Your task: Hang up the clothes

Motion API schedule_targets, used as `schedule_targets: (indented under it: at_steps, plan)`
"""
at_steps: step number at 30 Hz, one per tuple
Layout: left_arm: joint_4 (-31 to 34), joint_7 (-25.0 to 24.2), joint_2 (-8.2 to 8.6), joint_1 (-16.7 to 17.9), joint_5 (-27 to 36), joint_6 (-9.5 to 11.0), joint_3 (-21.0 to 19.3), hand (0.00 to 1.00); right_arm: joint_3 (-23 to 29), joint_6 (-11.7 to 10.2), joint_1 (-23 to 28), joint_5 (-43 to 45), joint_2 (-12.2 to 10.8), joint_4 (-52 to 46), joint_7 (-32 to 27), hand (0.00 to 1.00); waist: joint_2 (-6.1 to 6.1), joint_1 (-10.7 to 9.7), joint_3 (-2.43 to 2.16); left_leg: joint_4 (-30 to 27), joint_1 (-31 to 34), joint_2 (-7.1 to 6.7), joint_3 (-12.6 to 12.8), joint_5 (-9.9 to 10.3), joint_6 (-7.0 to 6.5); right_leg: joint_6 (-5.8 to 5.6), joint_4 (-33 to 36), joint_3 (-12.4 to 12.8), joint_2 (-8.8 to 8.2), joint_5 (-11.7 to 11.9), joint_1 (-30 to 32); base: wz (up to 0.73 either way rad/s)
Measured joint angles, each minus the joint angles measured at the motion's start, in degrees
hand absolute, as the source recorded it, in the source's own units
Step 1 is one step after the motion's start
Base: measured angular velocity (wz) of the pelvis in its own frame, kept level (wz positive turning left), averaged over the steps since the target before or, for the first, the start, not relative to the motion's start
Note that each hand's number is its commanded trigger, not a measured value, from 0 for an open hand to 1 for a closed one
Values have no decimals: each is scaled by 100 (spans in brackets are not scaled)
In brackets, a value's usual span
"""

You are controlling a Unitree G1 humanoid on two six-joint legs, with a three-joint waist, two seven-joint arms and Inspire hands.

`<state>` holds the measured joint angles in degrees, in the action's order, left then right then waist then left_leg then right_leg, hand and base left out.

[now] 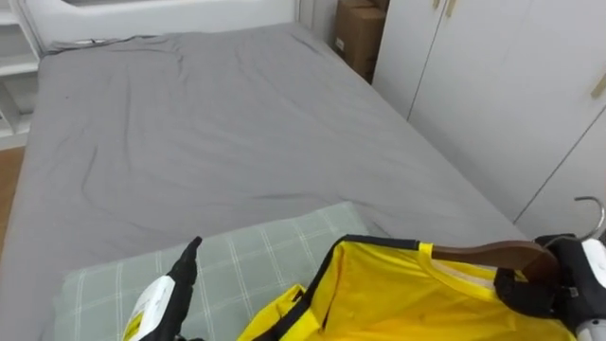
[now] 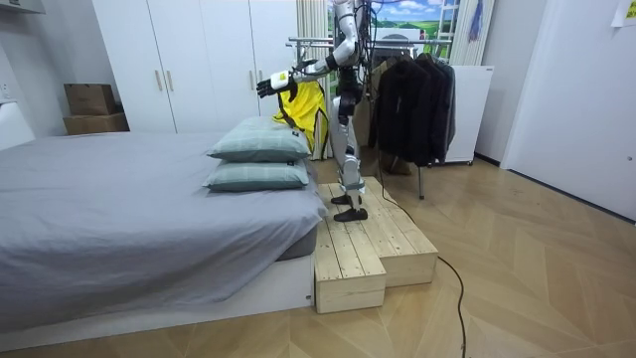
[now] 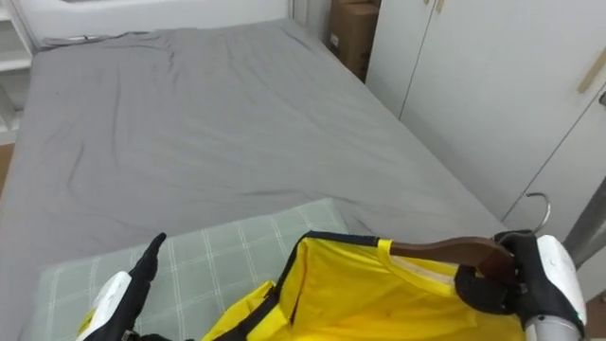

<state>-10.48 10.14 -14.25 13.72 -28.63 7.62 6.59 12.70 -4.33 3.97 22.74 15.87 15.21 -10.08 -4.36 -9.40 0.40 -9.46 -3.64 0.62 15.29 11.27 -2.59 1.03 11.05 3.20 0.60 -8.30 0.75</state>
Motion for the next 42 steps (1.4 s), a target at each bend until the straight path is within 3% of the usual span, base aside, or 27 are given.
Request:
schedule_targets:
  at_steps: [4,8,10,12,13,17,18,25,28,31,34,36,37,38,39,40,42]
  plan:
    - [62,-164,-1,43,-103,-10,-6,0,315,-10,3,194,48,-115,47,100,-157,-150,-12,-1,-24,34,256,7,10,-4,87,206,61,2,151,-32]
    - [188,-386,-40,38,-101,-13,18,0,438,-5,0,272,240,-280,105,100,-263,-239,-5,-11,-118,177,839,219,62,15,288,306,210,25,345,-68]
    - [188,-438,-65,39,-79,-20,44,0,434,24,-5,309,315,-340,115,100,-300,-184,11,-26,-217,234,1150,284,85,50,373,63,223,47,376,-91]
    - [165,-470,-70,54,-67,-20,70,0,431,18,-4,309,325,-447,159,100,-331,-167,23,-47,-307,311,1518,376,126,151,376,-459,212,117,438,-83]
    - [155,-473,-73,53,-71,-21,94,0,431,18,-4,307,325,-452,159,100,-328,-173,24,-74,-307,342,1592,409,127,160,366,-572,207,132,446,-72]
    - [146,-554,8,56,-91,-21,153,0,435,17,-18,551,330,-468,159,100,-311,-96,19,-252,-336,460,2152,580,183,287,412,-1707,73,215,661,-68]
    - [145,-593,6,56,-87,-28,154,0,435,17,-23,585,330,-467,167,100,-306,-78,22,-293,-338,466,2252,593,202,307,438,-1831,63,226,696,-59]
    - [138,-845,6,36,-91,-177,211,0,433,19,-39,603,339,-473,279,100,-270,-151,28,-412,-347,473,2428,602,216,326,525,-1836,67,231,744,-18]
    - [131,-964,5,7,-92,-222,252,0,418,-5,-86,664,339,-514,374,100,-247,-127,35,-530,-343,513,2505,685,216,388,623,-1932,49,189,817,-13]
    - [-95,-972,14,-42,-74,-225,267,0,416,-73,-142,678,344,-625,514,100,-213,-158,53,-893,-319,652,2604,897,262,480,1003,-1910,41,6,927,-19]
    - [-441,-972,9,-43,-20,-284,316,0,212,-107,-292,667,351,-683,536,100,-192,-162,69,-1412,-392,862,2883,1211,359,554,1456,-1838,62,-319,1035,-49]
    - [-477,-972,10,-39,-13,-339,384,0,-32,-109,-304,745,351,-720,605,100,-200,-216,59,-1975,-391,1097,2992,1338,463,586,1664,-1554,212,-550,1065,-42]
    - [-477,-972,4,-44,-15,-339,397,0,-85,-111,-309,786,352,-721,641,100,-208,-217,60,-2203,-363,1159,2975,1336,462,611,1692,-1469,257,-587,1061,-64]
    - [-478,-972,38,-40,-18,-340,429,0,-194,-111,-345,865,353,-721,682,100,-217,-157,59,-2806,-212,1319,2752,1254,400,660,1772,-1283,333,-598,1056,-84]
    - [-512,-972,82,-53,-14,-348,489,0,-314,-114,-383,938,354,-724,704,100,-215,-143,58,-3355,6,1462,2373,1076,370,725,1815,-1089,394,-576,991,-90]
    - [-530,-976,106,-86,-15,-347,521,0,-349,-121,-387,951,356,-733,705,100,-220,-142,61,-3530,108,1483,2213,1021,382,739,1817,-1005,408,-577,962,-80]
    - [-656,-967,219,-298,-12,-339,657,0,-436,-131,-390,872,364,-732,705,100,-256,-130,77,-3590,475,1386,1499,1022,432,749,1730,-653,459,-517,903,-74]
